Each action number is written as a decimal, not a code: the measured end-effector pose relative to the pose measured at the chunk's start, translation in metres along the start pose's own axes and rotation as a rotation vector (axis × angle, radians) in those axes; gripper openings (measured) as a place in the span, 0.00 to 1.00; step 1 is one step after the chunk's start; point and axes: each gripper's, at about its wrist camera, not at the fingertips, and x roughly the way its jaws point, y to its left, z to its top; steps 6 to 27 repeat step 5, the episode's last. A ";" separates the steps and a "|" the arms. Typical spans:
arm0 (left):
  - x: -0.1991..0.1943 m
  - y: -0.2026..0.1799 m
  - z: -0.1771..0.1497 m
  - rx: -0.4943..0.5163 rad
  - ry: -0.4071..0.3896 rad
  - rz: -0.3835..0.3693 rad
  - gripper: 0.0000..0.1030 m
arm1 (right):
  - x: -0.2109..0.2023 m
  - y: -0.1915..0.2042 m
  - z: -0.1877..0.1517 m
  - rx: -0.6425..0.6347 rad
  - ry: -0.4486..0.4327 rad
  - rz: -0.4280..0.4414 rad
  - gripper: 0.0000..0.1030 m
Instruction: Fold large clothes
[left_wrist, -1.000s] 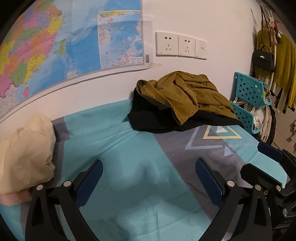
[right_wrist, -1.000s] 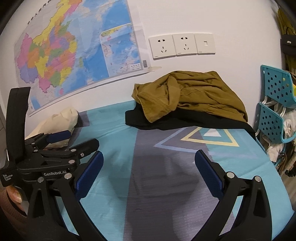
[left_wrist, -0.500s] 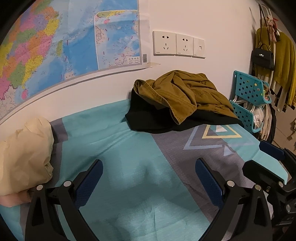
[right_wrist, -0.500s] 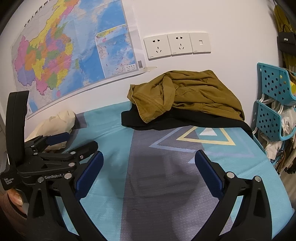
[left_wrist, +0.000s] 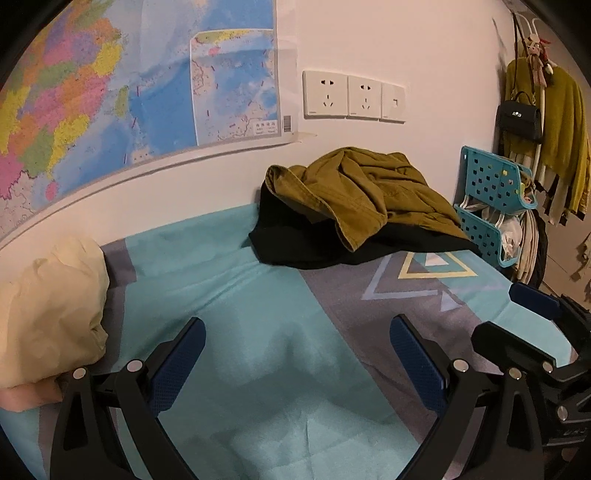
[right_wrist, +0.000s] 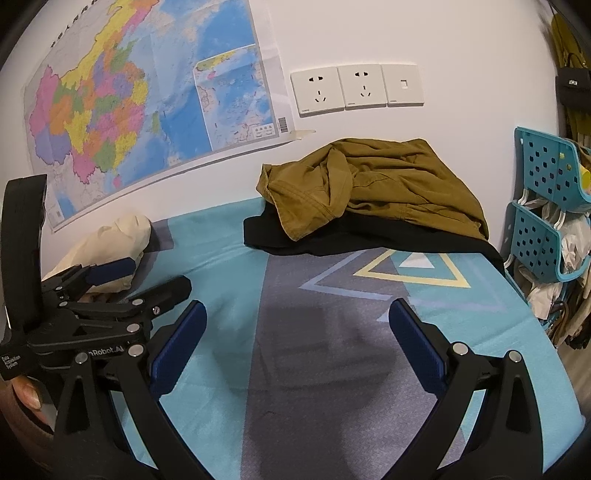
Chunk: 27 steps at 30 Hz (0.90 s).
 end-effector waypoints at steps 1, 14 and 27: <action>0.001 0.000 0.000 -0.003 0.004 0.012 0.94 | 0.000 0.000 0.000 0.001 -0.002 0.000 0.95; 0.004 0.003 -0.002 -0.019 0.026 0.004 0.94 | -0.001 -0.001 0.001 0.000 -0.002 -0.002 0.95; 0.004 0.003 -0.002 -0.019 0.026 0.004 0.94 | -0.001 -0.001 0.001 0.000 -0.002 -0.002 0.95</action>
